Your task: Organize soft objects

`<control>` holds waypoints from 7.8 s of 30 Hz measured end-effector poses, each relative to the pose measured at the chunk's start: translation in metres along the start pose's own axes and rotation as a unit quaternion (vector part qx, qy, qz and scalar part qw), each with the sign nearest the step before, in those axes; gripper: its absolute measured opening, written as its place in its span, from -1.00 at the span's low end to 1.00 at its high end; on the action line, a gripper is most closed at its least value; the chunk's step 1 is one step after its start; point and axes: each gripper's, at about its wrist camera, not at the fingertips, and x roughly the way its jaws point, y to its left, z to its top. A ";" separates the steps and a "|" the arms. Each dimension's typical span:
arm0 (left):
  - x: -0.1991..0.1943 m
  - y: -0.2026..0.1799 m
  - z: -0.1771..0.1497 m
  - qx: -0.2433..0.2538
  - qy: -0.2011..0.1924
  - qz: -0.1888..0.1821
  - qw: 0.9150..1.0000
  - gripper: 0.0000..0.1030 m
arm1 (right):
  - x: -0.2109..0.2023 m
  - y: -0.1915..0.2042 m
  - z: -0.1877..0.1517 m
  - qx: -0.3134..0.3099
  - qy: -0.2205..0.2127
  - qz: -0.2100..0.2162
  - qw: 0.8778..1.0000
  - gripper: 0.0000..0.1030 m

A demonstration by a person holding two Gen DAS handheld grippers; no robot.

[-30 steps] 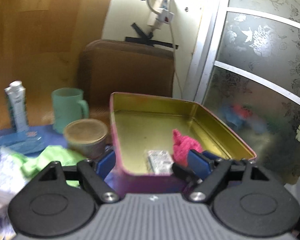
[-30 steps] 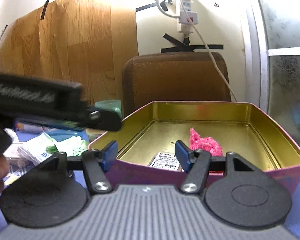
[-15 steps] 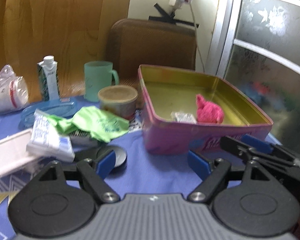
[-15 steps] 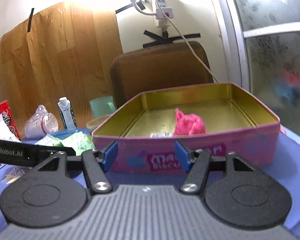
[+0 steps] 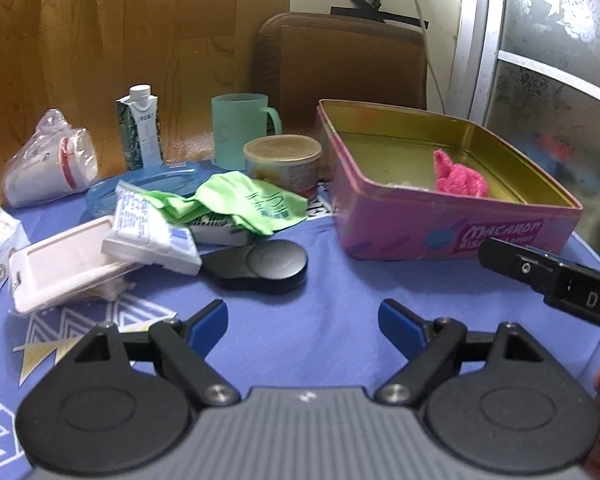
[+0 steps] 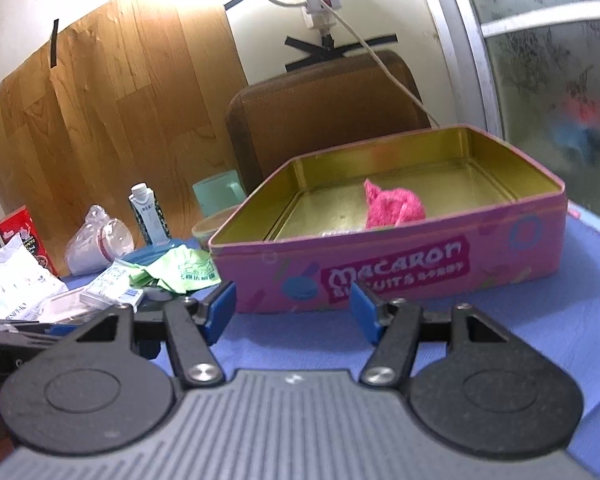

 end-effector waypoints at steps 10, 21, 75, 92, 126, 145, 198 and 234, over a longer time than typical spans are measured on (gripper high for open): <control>0.007 0.006 -0.012 0.007 0.014 0.010 1.000 0.66 | 0.002 0.004 -0.004 0.010 0.018 0.006 1.000 0.27; 0.011 0.009 -0.016 0.016 0.017 0.022 0.999 0.72 | 0.006 0.006 -0.007 0.009 0.026 0.005 1.000 0.27; -0.018 0.128 -0.037 -0.063 -0.017 0.128 0.990 0.74 | 0.034 0.075 -0.012 -0.091 0.055 0.063 0.992 0.27; -0.032 0.146 -0.041 -0.118 -0.070 0.086 0.987 0.74 | 0.065 0.122 -0.015 -0.143 0.071 0.102 0.982 0.27; -0.041 0.166 -0.046 -0.183 -0.099 0.073 0.975 0.76 | 0.093 0.157 -0.020 -0.180 0.075 0.128 0.972 0.27; -0.040 0.167 -0.046 -0.192 -0.102 0.073 0.973 0.76 | 0.129 0.183 -0.023 -0.249 0.093 0.137 0.954 0.46; -0.005 0.076 -0.026 -0.183 0.053 -0.127 0.973 0.83 | 0.066 0.091 -0.038 -0.260 0.137 0.175 0.940 0.59; 0.055 -0.056 0.098 -0.035 -0.026 -0.188 0.981 0.25 | 0.068 -0.049 0.052 -0.103 -0.054 -0.104 0.988 0.60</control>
